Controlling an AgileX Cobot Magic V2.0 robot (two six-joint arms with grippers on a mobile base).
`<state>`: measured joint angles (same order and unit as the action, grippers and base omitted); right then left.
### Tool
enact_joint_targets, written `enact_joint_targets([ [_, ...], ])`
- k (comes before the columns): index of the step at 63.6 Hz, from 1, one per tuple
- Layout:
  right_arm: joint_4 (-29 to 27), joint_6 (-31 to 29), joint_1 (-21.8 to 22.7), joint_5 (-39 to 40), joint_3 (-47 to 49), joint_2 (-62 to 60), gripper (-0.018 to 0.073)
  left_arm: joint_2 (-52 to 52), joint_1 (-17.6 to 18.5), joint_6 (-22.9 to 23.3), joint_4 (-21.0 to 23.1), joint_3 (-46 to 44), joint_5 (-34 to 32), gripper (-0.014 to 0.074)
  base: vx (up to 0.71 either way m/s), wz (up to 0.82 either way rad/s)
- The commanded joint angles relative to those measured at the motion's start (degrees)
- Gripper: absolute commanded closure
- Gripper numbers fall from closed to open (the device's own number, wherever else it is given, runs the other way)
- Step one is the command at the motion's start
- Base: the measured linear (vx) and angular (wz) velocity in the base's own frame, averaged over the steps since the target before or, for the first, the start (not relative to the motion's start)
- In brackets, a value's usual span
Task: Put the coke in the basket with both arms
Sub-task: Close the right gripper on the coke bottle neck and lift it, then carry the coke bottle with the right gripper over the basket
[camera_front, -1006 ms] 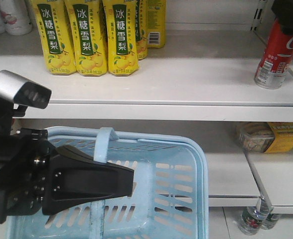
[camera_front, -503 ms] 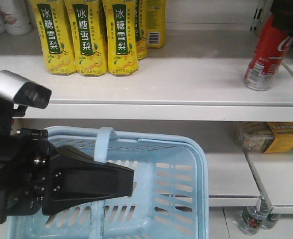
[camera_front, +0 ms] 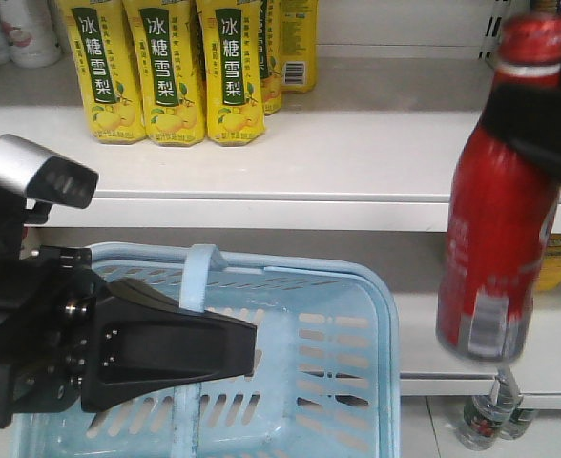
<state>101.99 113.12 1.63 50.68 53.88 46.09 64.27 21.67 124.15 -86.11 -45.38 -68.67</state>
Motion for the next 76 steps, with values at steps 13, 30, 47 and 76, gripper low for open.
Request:
enact_joint_targets([
  [13, -3.58, 1.58, -0.02, 6.33, -4.31, 0.27, 0.0564, -1.35, 0.10, -0.23, 5.43, -2.02, -8.77, 0.0602, 0.00, 0.00],
  [30, -2.14, 2.17, -5.73, 8.71, -4.73, 6.22, 0.0563, -1.35, 0.10, -0.23, 5.49, -2.02, -8.78, 0.0602, 0.00, 0.00],
  [47, 0.06, 0.39, -23.66, -10.97, -4.73, 11.46, 0.0563, -1.35, 0.10, -0.23, 5.50, -2.02, -8.78, 0.0602, 0.00, 0.00],
  [76, 0.06, -1.27, -28.58, -15.39, -4.73, 15.27, 0.0428, -1.35, 0.10, -0.23, 6.05, -2.02, -8.78, 0.0602, 0.00, 0.00],
])
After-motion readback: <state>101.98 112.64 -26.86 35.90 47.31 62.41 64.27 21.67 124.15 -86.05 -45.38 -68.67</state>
